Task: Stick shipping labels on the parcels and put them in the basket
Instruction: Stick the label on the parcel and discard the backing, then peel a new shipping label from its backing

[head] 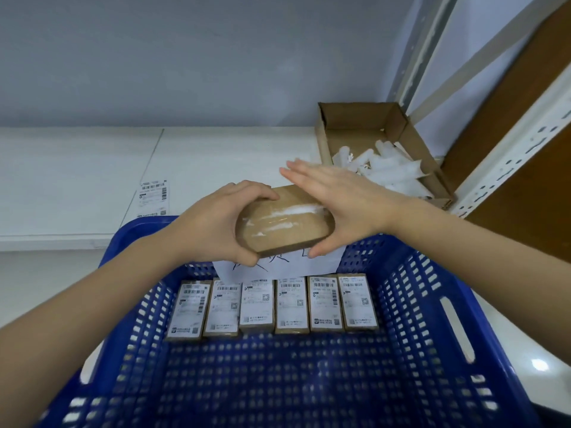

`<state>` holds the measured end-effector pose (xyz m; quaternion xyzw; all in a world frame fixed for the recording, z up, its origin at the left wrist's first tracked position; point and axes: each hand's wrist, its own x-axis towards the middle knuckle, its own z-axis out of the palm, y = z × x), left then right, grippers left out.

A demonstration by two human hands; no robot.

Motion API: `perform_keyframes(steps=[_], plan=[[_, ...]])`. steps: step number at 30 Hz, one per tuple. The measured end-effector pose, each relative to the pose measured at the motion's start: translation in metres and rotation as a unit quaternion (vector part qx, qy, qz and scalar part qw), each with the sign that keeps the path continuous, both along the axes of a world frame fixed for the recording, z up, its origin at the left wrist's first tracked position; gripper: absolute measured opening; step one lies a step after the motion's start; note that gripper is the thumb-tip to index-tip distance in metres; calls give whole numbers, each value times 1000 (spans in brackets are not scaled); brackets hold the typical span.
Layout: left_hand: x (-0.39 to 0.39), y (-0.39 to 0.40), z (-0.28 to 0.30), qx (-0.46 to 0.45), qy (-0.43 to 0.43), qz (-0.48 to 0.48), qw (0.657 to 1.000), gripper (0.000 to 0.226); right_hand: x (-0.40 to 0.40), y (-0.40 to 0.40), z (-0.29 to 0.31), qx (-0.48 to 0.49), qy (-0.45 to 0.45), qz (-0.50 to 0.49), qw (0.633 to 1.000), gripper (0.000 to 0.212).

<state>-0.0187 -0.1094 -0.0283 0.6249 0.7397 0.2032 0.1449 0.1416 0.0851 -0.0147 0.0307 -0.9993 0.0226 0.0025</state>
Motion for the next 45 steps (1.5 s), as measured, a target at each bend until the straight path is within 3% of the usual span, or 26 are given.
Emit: perform_keyframes(steps=[3, 7, 9, 13, 16, 19, 21, 24, 28, 31, 34, 38, 45], plan=[[-2, -11, 7, 7, -5, -8, 1000, 91, -11, -14, -5, -15, 4, 19, 1000, 115], [-12, -23, 8, 2, 192, 23, 981, 114, -22, -24, -7, -7, 67, 11, 998, 106], [-20, -29, 9, 18, 225, 51, 973, 109, -30, -32, -7, 7, 89, 16, 996, 101], [-41, -43, 16, -3, 148, 51, 988, 102, -49, -50, -10, 53, 121, 44, 990, 86], [-64, -53, 18, -5, 130, 94, 987, 102, -68, -61, -15, 61, 137, 10, 989, 81], [-98, -55, 16, -19, 130, 254, 958, 92, -96, -70, -18, 74, 140, -75, 985, 76], [-130, -54, 9, -74, 90, 353, 928, 78, -116, -73, -18, 82, 101, -138, 982, 77], [-174, -56, -12, -169, 55, 414, 893, 59, -148, -71, -19, 80, 67, -193, 976, 77], [-206, -53, -50, -208, -35, 443, 871, 40, -186, -64, -29, 38, 45, -224, 973, 72], [-217, -46, -77, -231, -83, 447, 860, 33, -210, -63, -43, 72, 17, -235, 969, 71], [-224, -41, -97, -222, -73, 449, 863, 26, -227, -62, -60, 82, -8, -254, 964, 71], [-230, -36, -106, -214, -62, 454, 863, 39, -240, -59, -82, 98, -37, -288, 952, 73], [-232, -23, -109, -255, -56, 493, 830, 42, -252, -62, -101, 23, -43, -346, 937, 78]])
